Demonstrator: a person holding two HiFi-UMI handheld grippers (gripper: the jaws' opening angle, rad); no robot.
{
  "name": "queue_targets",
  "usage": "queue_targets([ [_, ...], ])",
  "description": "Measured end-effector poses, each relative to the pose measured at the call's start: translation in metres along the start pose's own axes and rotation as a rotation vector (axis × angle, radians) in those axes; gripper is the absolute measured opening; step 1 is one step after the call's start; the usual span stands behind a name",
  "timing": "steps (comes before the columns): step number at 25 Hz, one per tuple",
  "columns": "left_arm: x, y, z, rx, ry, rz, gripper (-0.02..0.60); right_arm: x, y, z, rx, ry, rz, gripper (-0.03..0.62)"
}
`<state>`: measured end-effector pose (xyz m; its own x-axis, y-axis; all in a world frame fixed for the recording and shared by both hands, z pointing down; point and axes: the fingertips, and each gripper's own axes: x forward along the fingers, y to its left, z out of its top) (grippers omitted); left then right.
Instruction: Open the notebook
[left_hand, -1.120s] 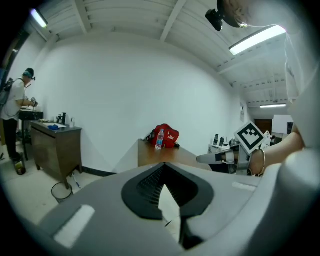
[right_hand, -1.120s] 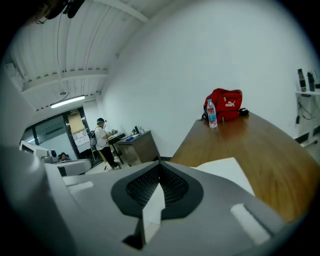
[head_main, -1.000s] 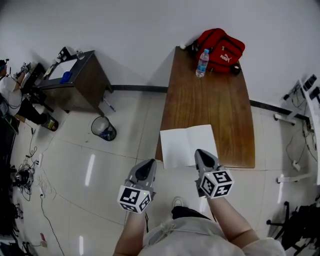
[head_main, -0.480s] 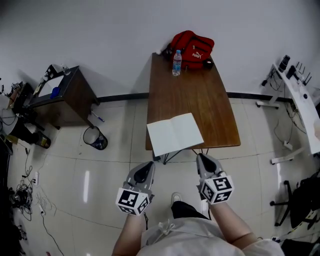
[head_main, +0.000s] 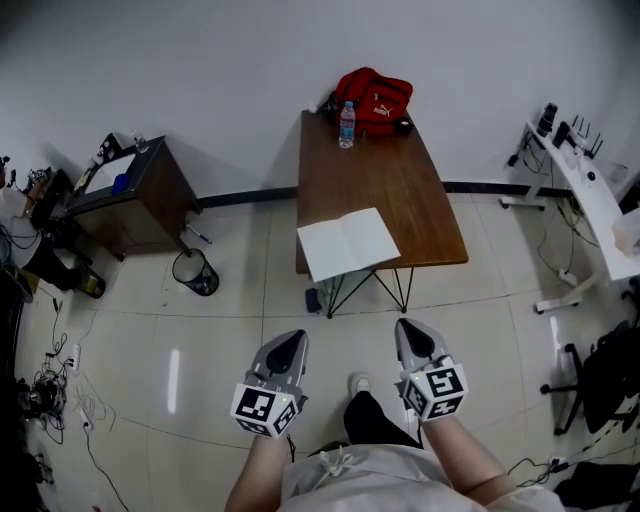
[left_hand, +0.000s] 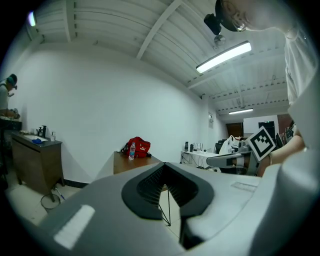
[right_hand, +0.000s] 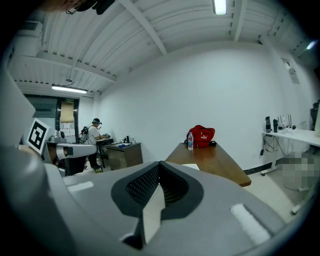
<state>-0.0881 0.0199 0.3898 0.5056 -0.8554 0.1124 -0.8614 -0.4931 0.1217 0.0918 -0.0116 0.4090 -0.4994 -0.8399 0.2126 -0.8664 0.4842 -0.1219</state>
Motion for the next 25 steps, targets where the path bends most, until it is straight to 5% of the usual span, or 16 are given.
queue_targets([
  [10, -0.033, -0.053, 0.006, 0.022, -0.021, -0.029, 0.005, -0.061, 0.006, -0.006, -0.015, -0.008, -0.024, 0.003],
  [25, -0.063, -0.125, -0.006, 0.026, -0.040, -0.004, 0.005, -0.123, 0.022, -0.033, -0.084, 0.030, 0.080, 0.002],
])
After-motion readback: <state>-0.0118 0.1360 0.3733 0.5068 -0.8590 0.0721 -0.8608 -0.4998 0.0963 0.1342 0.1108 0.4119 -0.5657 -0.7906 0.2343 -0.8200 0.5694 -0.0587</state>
